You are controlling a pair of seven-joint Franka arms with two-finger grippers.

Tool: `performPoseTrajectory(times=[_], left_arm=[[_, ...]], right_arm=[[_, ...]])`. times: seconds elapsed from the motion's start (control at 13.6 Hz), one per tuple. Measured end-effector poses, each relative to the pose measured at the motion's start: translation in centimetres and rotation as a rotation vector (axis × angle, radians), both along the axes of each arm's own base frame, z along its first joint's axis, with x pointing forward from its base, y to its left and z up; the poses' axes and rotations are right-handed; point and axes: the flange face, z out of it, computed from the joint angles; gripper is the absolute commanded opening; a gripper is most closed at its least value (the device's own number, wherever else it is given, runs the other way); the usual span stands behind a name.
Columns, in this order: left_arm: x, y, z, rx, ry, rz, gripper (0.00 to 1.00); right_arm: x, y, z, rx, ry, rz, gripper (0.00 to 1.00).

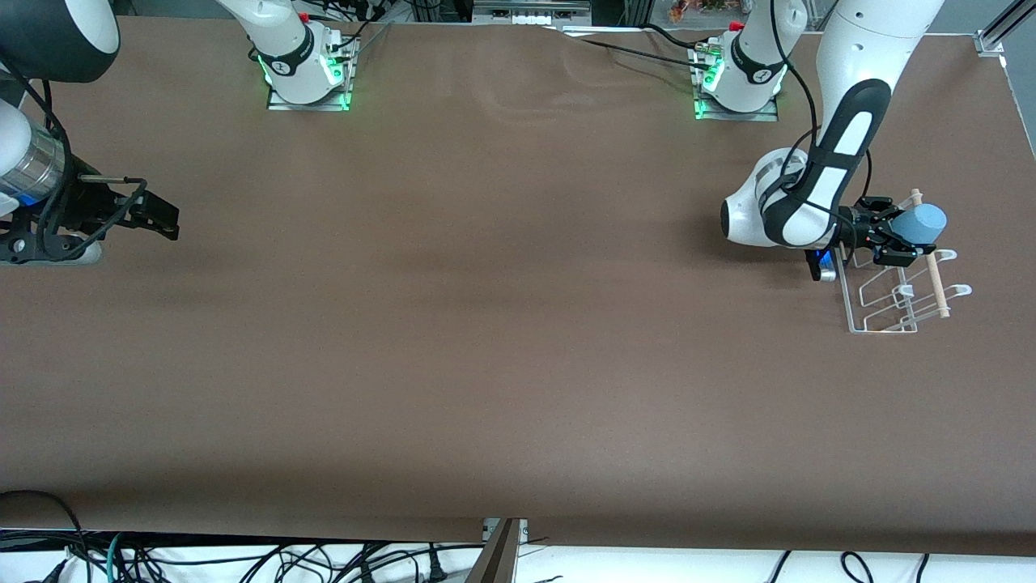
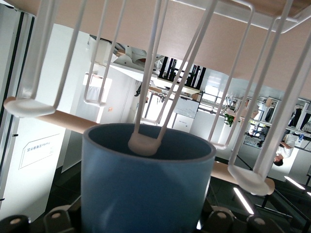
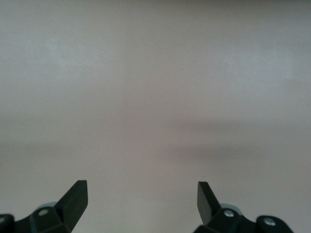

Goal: Transfer cup to left arm and place on rack
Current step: 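Carry the cup with the left gripper onto a rack hook, then release the cup on the rack and raise the left gripper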

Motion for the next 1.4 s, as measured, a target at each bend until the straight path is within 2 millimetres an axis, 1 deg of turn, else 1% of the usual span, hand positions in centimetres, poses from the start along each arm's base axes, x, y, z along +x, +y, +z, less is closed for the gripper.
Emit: performPoseTrajectory(times=[0.07, 0.59, 0.81, 0.96, 1.1, 1.25, 1.4], left_arm=[[-0.1, 0.0, -0.2, 0.0, 0.001, 0.0, 0.99], [0.1, 0.0, -0.2, -0.002, -0.022, -0.002, 1.0], [1.1, -0.2, 0.9, -0.007, -0.058, -0.001, 1.0], [2.2, -0.4, 2.5, -0.032, -0.107, 0.043, 1.0], [3.4, -1.1, 4.6, -0.073, -0.168, 0.094, 1.0], [4.4, -2.6, 7.6, -0.14, -0.243, 0.195, 1.0], [5.9, -4.1, 11.3, -0.244, -0.33, 0.359, 1.0]], right_arm=[[0.0, 0.0, 0.0, 0.0, 0.0, 0.0, 1.0], [0.0, 0.0, 0.0, 0.0, 0.0, 0.0, 1.0], [0.0, 0.0, 0.0, 0.0, 0.0, 0.0, 1.0], [0.0, 0.0, 0.0, 0.0, 0.0, 0.0, 1.0], [0.0, 0.0, 0.0, 0.0, 0.0, 0.0, 1.0], [0.0, 0.0, 0.0, 0.0, 0.0, 0.0, 1.0], [0.0, 0.0, 0.0, 0.001, -0.001, 0.0, 1.0]])
